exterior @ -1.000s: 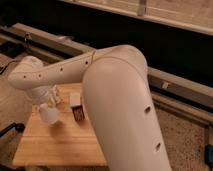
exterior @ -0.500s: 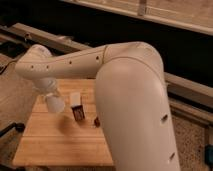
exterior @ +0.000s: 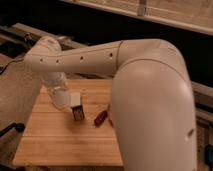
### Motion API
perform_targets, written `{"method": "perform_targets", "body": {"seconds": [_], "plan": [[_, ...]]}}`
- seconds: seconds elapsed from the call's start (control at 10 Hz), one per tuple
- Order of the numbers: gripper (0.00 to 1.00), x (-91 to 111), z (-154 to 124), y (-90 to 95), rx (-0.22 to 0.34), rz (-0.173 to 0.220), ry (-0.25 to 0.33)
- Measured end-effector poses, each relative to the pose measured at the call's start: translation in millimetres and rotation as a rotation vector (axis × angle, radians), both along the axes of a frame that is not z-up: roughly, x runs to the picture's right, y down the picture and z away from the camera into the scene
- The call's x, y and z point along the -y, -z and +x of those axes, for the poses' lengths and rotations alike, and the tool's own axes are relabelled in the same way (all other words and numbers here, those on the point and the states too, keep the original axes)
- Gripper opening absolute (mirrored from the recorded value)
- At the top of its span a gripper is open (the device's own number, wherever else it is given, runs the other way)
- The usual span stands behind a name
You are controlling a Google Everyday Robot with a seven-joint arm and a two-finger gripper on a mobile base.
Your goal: Place the ceramic cup over the eraser
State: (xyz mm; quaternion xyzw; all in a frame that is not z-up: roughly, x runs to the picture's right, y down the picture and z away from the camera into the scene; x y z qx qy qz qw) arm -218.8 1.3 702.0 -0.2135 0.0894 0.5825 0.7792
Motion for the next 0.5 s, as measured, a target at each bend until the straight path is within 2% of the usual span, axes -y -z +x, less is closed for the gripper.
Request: {"method": "perform_targets", "body": {"seconds": [0.2, 0.5], "plan": [[0.02, 6.7, 20.1, 8.3, -0.021, 0.016, -0.016], [0.02, 4.0, 47.9, 15.0, -0.05, 0.024, -0.026]]}}
